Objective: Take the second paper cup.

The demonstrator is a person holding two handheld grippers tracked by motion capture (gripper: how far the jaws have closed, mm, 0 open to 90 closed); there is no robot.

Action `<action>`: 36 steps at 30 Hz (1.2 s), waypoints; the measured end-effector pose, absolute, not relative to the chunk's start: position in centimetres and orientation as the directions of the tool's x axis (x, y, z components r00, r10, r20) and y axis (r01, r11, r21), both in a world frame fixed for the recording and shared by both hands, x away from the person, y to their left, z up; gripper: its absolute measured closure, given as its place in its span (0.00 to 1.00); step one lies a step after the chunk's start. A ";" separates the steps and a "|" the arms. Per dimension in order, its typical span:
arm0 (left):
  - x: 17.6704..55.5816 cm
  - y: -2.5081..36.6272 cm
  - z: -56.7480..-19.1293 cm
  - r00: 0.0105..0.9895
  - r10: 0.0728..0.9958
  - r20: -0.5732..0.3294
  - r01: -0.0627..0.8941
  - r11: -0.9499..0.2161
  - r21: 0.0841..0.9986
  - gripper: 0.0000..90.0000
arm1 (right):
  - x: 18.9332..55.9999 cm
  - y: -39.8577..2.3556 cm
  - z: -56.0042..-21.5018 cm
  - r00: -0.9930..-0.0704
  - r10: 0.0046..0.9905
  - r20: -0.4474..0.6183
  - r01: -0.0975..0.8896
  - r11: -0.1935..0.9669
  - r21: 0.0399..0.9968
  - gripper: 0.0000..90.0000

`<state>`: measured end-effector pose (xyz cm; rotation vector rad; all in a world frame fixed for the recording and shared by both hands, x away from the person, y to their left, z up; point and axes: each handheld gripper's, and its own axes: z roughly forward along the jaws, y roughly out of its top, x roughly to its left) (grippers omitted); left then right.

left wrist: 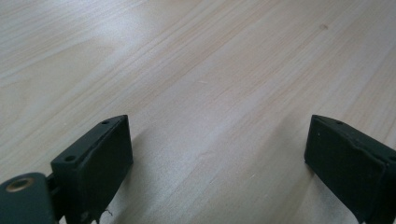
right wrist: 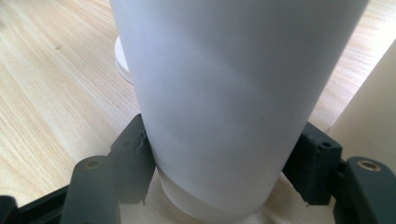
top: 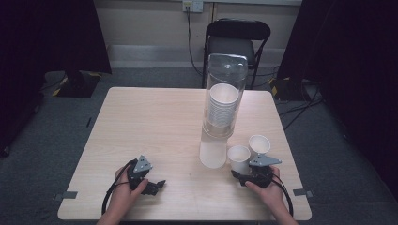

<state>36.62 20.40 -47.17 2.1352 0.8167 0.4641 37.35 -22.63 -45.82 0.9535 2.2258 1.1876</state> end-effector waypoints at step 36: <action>36.6 20.4 -47.2 0.726 0.686 0.055 0.398 -0.483 0.780 0.08 | 36.0 -24.4 -45.8 -0.660 0.749 -0.055 0.387 0.402 0.830 0.23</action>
